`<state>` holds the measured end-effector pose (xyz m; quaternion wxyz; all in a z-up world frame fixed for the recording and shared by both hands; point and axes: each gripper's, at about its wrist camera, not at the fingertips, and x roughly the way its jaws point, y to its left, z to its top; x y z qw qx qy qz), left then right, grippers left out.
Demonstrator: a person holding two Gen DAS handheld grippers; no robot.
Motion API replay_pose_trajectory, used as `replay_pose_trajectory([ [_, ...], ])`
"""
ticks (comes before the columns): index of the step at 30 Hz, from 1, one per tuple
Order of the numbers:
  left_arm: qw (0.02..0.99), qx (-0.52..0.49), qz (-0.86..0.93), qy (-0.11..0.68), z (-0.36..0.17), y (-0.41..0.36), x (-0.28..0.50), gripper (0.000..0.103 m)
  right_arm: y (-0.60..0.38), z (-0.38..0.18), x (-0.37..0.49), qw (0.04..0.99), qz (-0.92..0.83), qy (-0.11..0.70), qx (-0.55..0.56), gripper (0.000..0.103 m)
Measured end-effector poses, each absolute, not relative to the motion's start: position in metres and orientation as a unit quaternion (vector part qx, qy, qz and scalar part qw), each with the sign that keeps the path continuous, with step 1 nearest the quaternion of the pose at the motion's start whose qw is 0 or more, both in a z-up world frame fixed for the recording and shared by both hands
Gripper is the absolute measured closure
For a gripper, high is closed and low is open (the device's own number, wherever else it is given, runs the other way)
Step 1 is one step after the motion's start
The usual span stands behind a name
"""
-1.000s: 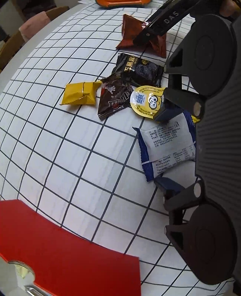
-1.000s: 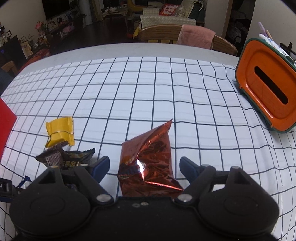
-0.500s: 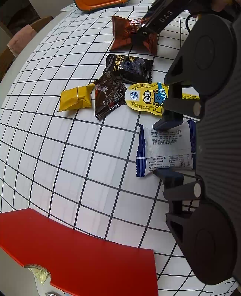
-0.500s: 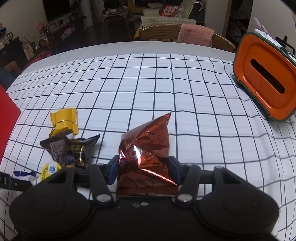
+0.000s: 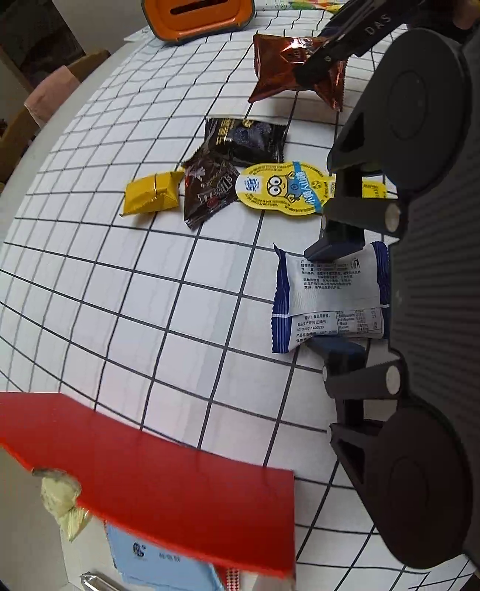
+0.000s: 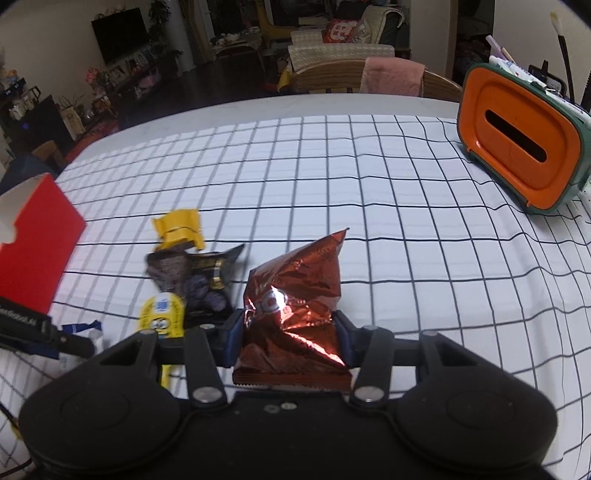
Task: Organize snacks
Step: 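Grasp the white-blue packet with the left gripper while the right grasps the red foil bag, then carry the white-blue packet and red foil bag into the box and release both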
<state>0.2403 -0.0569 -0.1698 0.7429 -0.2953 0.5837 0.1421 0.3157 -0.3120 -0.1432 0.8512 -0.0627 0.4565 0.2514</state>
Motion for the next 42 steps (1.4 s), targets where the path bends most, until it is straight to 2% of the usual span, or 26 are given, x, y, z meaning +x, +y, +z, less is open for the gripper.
replay_pose_trajectory([
  [25,0.811,-0.251,0.091,0.520,-0.070,-0.006,0.194,0.060,-0.250,-0.056,0.236,0.864,0.310,0.395,-0.047,0.055],
  [42,0.828,-0.232,0.101,0.501,-0.047,0.088,0.156,0.060,-0.149,-0.041,0.203,0.862,0.339,0.372,-0.061,0.055],
])
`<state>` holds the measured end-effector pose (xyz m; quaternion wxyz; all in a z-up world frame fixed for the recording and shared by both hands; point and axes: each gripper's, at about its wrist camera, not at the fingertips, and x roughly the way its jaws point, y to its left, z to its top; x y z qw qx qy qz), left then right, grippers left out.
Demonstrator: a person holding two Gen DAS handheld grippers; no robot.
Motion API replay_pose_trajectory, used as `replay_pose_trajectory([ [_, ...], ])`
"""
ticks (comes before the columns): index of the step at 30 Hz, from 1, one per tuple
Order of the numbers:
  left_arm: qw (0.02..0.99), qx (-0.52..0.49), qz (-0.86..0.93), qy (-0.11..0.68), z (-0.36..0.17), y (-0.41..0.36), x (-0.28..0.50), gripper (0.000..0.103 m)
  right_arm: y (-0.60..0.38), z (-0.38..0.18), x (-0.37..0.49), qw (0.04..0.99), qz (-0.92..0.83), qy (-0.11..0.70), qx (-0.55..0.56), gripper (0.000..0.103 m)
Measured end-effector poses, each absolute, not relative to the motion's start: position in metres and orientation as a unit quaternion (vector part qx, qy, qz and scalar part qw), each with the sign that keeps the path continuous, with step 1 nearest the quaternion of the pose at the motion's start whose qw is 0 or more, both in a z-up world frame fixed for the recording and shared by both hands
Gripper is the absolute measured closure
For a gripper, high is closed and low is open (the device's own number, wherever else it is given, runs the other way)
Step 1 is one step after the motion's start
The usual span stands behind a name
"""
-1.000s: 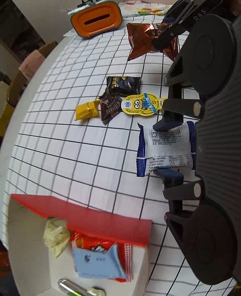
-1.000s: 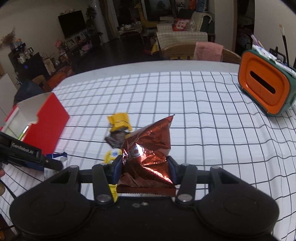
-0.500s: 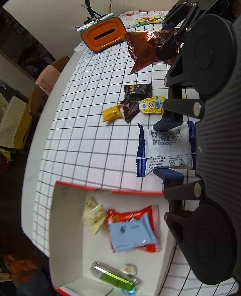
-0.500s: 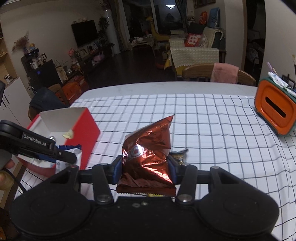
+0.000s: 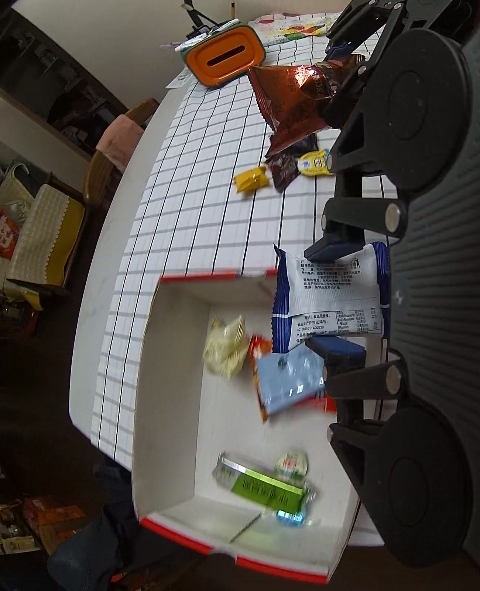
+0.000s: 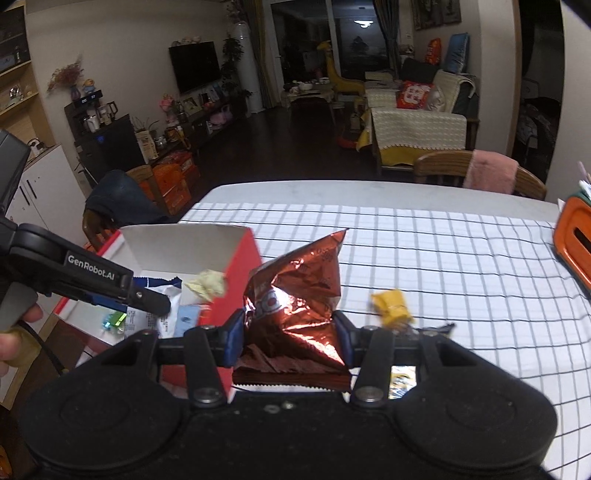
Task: Organize snacks
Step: 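Carry the white-blue packet and red foil bag into the box and release both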
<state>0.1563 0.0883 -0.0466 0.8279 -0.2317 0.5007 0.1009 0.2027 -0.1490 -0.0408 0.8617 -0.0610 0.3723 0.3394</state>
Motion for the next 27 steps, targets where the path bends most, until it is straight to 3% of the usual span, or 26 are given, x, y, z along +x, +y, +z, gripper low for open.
replay_pose_trajectory([
  [27,0.820,-0.188,0.147,0.521,-0.080,0.226,0.149,0.060,0.013,-0.082,0.200,0.832,0.357,0.407,-0.119,0.055],
])
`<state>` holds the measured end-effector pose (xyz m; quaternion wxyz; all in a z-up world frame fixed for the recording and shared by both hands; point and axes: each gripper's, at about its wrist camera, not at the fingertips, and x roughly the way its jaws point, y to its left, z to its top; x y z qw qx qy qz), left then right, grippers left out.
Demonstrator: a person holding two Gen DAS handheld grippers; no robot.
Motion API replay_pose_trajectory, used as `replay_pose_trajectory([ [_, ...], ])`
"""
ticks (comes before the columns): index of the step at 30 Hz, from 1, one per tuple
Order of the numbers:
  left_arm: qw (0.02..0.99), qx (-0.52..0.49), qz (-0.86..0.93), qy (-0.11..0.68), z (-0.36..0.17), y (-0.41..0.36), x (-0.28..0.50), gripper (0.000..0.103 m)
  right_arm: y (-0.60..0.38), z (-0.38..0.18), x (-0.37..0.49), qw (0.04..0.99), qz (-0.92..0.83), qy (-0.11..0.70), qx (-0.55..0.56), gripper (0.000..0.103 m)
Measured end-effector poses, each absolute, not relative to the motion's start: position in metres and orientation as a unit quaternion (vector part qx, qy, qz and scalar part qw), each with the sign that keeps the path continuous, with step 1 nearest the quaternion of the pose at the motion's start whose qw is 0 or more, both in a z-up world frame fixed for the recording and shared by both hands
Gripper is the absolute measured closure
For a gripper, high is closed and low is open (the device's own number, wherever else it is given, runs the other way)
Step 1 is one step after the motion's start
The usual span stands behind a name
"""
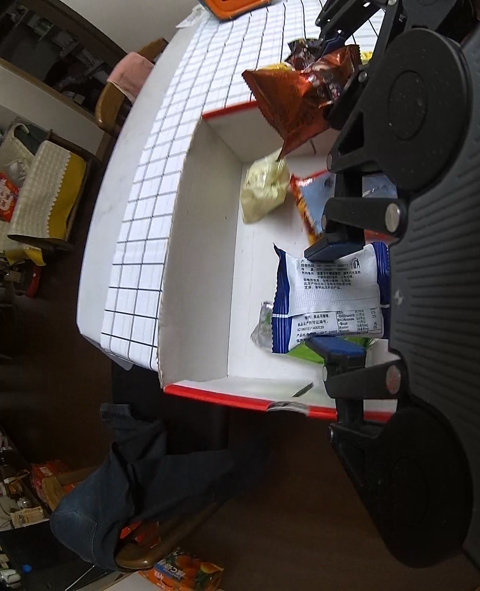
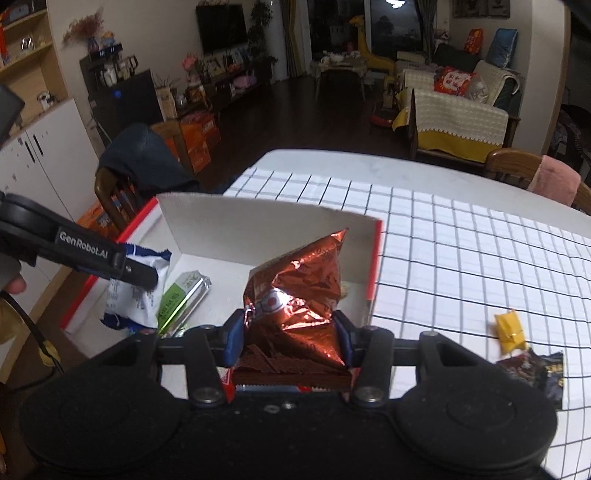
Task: Organize snacks
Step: 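Carry the white-blue packet and red foil bag into the box and release both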
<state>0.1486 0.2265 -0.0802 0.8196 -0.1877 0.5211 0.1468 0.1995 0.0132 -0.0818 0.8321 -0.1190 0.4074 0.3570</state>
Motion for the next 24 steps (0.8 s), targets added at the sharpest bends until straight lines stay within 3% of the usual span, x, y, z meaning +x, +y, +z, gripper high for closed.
replay_pose_trajectory([
  [24,0.774,-0.162,0.145,0.595,-0.120,0.247,0.196,0.060,0.089,-0.126,0.210,0.792,0.375,0.443,-0.190,0.055],
])
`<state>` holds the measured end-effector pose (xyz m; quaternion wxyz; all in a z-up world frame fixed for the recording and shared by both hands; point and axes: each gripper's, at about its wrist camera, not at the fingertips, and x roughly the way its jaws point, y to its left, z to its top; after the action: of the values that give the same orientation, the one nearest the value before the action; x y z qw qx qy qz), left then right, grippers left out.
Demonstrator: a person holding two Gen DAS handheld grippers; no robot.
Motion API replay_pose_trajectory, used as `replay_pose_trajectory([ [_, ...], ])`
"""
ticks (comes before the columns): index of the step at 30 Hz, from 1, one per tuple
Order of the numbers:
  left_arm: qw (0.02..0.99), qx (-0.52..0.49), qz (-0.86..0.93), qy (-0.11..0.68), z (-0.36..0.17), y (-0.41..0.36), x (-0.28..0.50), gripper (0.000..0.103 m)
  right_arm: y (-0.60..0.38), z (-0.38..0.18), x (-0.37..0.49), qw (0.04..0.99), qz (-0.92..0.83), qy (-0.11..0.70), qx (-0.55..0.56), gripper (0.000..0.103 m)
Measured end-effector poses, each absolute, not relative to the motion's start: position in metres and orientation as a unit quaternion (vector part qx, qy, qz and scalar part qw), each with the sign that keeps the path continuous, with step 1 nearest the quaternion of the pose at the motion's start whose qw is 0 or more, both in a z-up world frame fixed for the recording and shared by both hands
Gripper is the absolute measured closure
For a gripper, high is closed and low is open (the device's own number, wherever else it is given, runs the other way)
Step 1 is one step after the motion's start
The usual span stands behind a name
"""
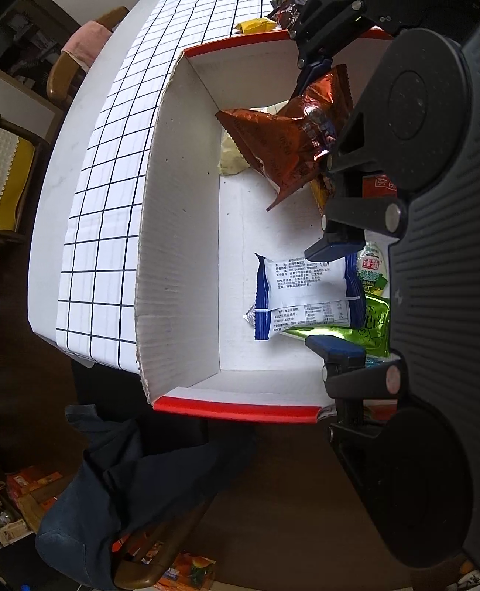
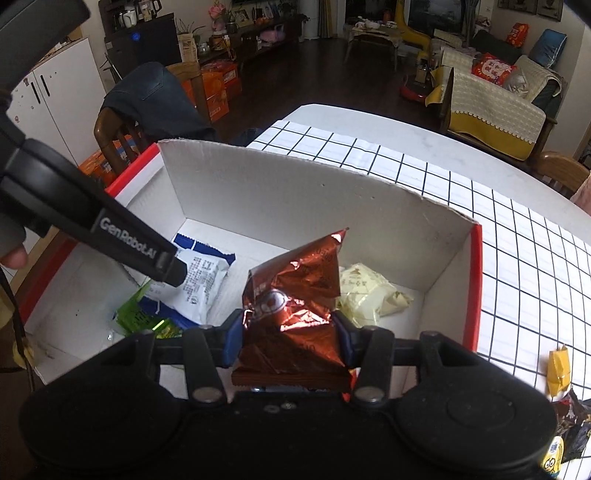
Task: Organize snacks
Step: 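Carry the white-blue packet and red foil bag into the box and release both, then withdraw both open grippers from the box toward the chocolate packets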
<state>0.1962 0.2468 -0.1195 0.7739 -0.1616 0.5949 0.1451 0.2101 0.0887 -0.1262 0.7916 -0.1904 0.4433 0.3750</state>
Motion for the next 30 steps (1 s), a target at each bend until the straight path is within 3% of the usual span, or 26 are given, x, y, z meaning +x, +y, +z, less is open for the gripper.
replay_pose_trajectory([
  [7,0.779,-0.163,0.144,0.588,-0.116,0.245,0.193,0.059,0.090,-0.124,0.211,0.790,0.376,0.447,-0.186,0.052],
  [20,0.800,-0.182,0.144,0.553,-0.096,0.238,0.167,0.046,0.063,-0.096,0.199,0.802,0.387,0.433,-0.140,0.026],
  [30,0.828,-0.194,0.138,0.507,-0.069,0.217,0.136,0.036,0.032,-0.066,0.187,0.816,0.393,0.409,-0.110,0.019],
])
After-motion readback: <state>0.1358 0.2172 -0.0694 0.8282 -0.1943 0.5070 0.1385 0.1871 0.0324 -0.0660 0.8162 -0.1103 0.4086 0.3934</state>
